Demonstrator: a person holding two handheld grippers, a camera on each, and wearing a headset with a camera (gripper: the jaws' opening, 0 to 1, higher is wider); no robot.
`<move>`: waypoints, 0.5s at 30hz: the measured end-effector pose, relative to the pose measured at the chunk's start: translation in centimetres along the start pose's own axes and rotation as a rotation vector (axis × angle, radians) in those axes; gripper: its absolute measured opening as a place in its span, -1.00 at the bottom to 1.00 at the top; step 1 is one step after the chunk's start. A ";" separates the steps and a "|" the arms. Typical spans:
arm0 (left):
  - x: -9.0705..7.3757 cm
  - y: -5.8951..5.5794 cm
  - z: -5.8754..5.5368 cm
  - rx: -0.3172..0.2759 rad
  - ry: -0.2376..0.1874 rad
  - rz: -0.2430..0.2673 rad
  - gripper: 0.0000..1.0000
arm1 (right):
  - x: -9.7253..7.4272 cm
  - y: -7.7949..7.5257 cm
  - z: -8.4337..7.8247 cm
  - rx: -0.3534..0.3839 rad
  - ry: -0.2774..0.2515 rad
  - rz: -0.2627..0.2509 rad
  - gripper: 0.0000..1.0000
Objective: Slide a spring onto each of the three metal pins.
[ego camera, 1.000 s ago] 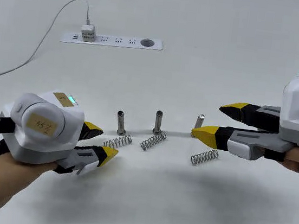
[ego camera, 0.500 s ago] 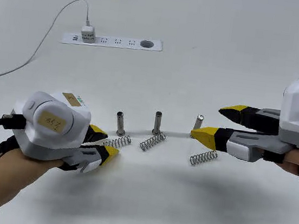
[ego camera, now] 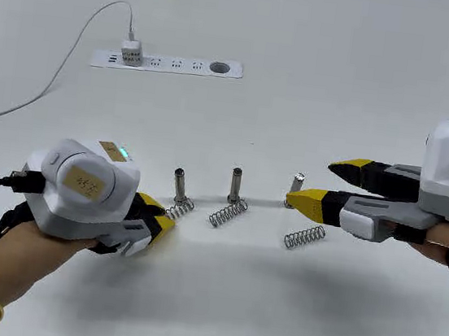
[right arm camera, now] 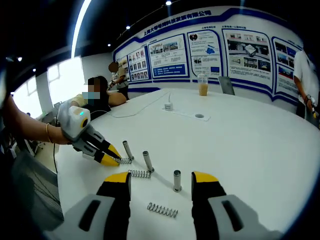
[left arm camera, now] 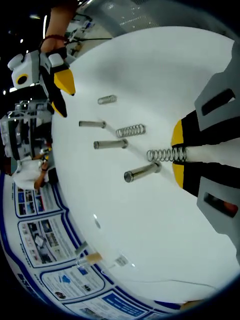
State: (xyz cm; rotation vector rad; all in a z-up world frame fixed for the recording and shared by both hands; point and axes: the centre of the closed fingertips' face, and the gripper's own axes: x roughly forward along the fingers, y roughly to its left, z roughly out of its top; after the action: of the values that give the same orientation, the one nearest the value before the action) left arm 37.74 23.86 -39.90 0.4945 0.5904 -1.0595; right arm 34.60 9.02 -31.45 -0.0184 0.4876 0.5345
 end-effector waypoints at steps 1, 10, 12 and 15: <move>-0.1 -0.1 0.0 0.001 0.000 0.000 -0.78 | 0.0 0.0 0.0 0.003 0.000 0.000 -0.01; -1.5 -0.8 -0.4 0.001 -0.013 0.007 -0.80 | -0.3 0.6 0.8 0.007 -0.016 -0.001 -0.01; -2.0 -1.1 0.0 -0.007 -0.031 0.015 -0.80 | -0.4 0.7 1.0 0.007 -0.022 -0.002 -0.01; -2.8 -1.5 0.9 -0.032 -0.086 0.024 -0.80 | -0.5 1.3 1.6 0.034 -0.045 0.006 -0.02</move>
State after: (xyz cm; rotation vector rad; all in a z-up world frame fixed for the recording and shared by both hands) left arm 35.59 24.49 -37.48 0.4252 0.5228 -1.0417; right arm 34.32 10.12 -29.62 0.0274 0.4527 0.5317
